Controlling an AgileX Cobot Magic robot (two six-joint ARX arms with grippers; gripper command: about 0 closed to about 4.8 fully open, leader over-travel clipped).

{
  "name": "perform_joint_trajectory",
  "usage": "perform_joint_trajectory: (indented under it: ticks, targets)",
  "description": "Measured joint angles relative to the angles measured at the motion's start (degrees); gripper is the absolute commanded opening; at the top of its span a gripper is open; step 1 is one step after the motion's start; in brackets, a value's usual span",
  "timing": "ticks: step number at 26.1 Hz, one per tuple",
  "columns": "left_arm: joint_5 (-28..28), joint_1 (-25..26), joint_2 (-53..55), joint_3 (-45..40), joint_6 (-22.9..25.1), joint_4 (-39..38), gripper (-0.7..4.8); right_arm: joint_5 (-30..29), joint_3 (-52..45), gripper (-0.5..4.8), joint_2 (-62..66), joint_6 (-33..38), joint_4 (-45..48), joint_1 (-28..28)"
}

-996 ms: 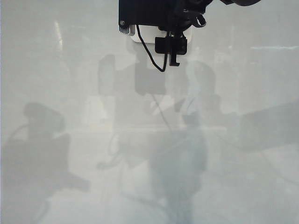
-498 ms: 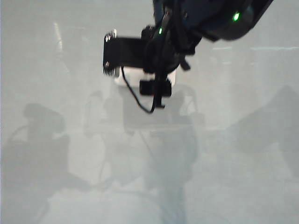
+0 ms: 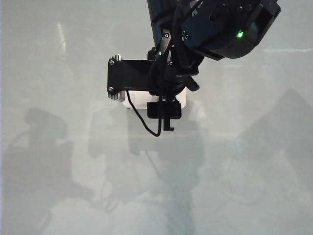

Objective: Grab the whiteboard eraser that is attached to the surface of the whiteboard and use it to clean the writing on the whiteboard.

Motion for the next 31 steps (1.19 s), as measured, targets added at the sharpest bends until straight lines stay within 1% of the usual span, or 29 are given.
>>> perform_joint_trajectory:
  ticks: [2,6,10,12,14,15,16,20,23,26,28,31]
  targets:
    - [0.0,0.0,0.0,0.0,0.0,0.0,-0.05,1.9,-0.5,2.01,-2.4,-1.9,-0.9,-0.2]
    - [0.0,0.0,0.0,0.0,0.0,0.0,-0.05,3.5,-0.1,2.01,-9.3,-2.1,0.5,-0.7]
    - [0.0,0.0,0.0,0.0,0.0,0.0,-0.05,3.7,0.1,2.01,-12.7,-2.0,0.5,-1.8]
    - [0.0,0.0,0.0,0.0,0.0,0.0,-0.05,2.8,0.1,2.01,-13.0,-1.7,-0.7,-3.3]
    - [0.0,0.0,0.0,0.0,0.0,0.0,-0.05,0.6,0.1,2.0,-13.7,-0.5,-3.1,-4.9]
    - [0.0,0.0,0.0,0.0,0.0,0.0,-0.05,-2.0,0.2,2.0,-14.4,1.8,-5.2,-5.9]
    - [0.0,0.0,0.0,0.0,0.0,0.0,-0.05,-3.3,0.2,2.0,-14.5,3.5,-6.3,-6.4]
    - [0.0,0.0,0.0,0.0,0.0,0.0,-0.05,-6.9,-0.3,1.97,-14.7,8.9,-8.8,-7.1]
    - [0.0,0.0,0.0,0.0,0.0,0.0,-0.05,-8.2,-3.0,1.96,-13.9,10.2,-10.7,-7.3]
    - [0.0,0.0,0.0,0.0,0.0,0.0,-0.05,-8.7,-6.5,1.68,-11.5,10.8,-15.4,-7.7]
    - [0.0,0.2,0.0,0.0,0.0,0.0,-0.05,-8.5,-8.3,1.69,-11.1,12.0,-17.3,-7.8]
    - [0.0,0.5,0.0,0.0,0.0,0.0,-0.05,-8.5,-9.2,1.7,-10.5,13.2,-13.3,-7.7]
